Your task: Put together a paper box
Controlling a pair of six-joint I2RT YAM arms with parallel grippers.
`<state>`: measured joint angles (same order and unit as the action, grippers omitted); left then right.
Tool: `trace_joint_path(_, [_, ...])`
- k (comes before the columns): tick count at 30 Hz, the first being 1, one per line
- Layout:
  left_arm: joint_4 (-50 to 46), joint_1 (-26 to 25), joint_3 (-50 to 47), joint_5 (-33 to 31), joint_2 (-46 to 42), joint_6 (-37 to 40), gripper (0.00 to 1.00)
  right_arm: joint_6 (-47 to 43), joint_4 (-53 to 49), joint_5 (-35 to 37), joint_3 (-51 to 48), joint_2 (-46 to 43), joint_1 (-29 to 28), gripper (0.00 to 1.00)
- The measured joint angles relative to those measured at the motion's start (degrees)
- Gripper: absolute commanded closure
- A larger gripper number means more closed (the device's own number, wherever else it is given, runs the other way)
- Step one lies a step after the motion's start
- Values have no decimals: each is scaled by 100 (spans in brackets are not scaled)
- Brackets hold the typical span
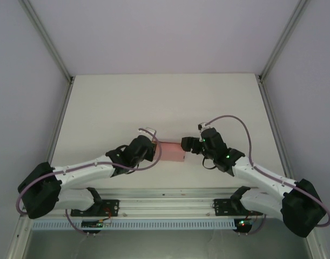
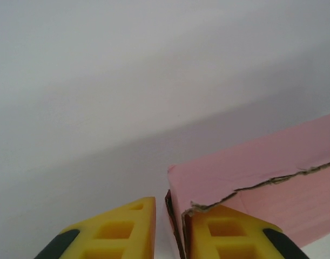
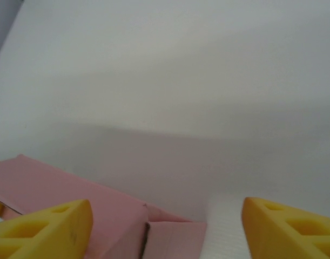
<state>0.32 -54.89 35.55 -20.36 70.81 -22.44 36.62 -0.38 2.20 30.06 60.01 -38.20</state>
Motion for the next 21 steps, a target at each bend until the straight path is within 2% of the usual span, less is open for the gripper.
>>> trace_joint_path(3, [-90,-2,31,31,-24,44,73,179,251,-17,-177,-63,-20,32])
trace_joint_path(5, [-238,-2,55,55,-72,103,56,313,358,-22,-269,-101,-37,32])
trace_joint_path(13, [-1134,-26,345,649,-514,245,5,599,341,136,-483,-157,-188,32])
trace_joint_path(14, [-1193,-26,385,715,-586,236,2,610,345,160,-483,-157,-201,32])
trace_joint_path(21, [-1370,83,614,861,-874,17,0,737,396,251,-529,-146,-247,33])
